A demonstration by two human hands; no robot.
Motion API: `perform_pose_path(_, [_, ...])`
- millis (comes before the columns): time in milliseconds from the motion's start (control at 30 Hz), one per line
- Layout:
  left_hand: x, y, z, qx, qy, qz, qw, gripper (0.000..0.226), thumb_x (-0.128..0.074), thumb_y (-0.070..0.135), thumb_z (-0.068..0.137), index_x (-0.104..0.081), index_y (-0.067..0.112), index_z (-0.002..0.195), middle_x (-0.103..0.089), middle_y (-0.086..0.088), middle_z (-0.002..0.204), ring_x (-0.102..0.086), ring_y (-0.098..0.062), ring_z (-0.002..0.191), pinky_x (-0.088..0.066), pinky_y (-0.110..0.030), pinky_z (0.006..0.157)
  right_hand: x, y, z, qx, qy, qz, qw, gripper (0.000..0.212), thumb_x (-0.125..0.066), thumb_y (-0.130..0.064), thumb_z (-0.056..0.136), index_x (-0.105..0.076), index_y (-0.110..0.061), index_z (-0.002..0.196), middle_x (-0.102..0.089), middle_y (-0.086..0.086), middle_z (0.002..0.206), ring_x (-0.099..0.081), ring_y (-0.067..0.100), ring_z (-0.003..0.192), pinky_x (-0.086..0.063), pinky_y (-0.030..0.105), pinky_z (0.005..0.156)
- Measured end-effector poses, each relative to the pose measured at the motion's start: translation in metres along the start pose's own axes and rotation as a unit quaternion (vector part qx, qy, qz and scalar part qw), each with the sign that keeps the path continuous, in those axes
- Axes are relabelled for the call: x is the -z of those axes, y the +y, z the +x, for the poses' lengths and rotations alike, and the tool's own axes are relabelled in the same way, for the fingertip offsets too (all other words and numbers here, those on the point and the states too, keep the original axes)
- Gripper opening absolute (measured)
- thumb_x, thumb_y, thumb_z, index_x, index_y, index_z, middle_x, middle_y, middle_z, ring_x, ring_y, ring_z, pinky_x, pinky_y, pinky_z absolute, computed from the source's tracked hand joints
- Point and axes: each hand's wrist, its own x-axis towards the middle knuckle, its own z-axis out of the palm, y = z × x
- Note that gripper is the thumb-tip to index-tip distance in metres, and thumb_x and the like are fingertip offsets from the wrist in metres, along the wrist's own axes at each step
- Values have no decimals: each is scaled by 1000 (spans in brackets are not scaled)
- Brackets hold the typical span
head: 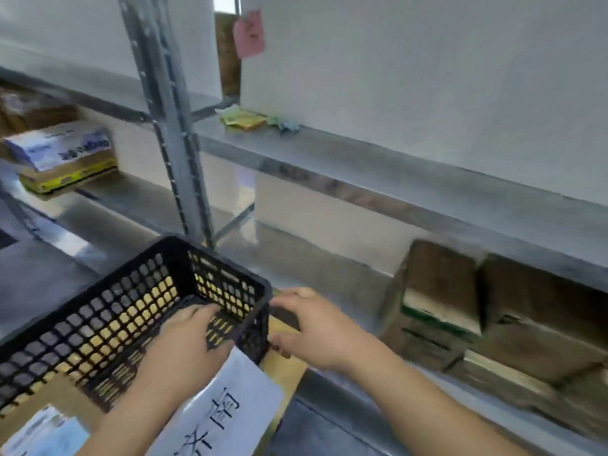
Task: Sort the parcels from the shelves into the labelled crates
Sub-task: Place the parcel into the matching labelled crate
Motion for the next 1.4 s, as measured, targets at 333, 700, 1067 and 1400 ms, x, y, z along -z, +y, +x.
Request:
perform_pose_path(333, [-59,158,1,-209,-104,-40,972,74,-65,58,87,-36,35,151,-42,8,151,-39,-20,139,-39,-37,112,52,94,-144,-194,128,5,973,63,-63,-53,93,-47,-31,149,-40,-8,151,-42,15,138,-35,32,117])
perform_pose_path(700, [-130,280,58,-215,-180,-87,956,74,-64,43,89,-23,56,149,-41,-6,151,-40,-28,140,-41,-41,112,65,198,-123,-319,67,-66,943,77,-47,-63,95,-18,-31,160,-13,10,168,-32,48,142,-35,51,117])
perform_pose_path(1067, [-153,291,63,-125,-124,-171,969,19,-64,46,91,-50,42,103,-57,8,110,-51,-3,102,-37,-13,76,52,219,-128,-257,130,-1,958,46,-46,-44,103,-42,-29,146,-25,11,149,-37,41,133,-34,45,112])
perform_pose_path(1400, [-136,252,30,-55,-218,-221,949,140,-97,34,49,-2,71,144,-60,9,127,-66,-9,107,-55,-29,93,47,239,-127,-183,14,186,965,140,-91,-51,53,16,-71,142,-31,9,152,-52,29,130,-46,38,107])
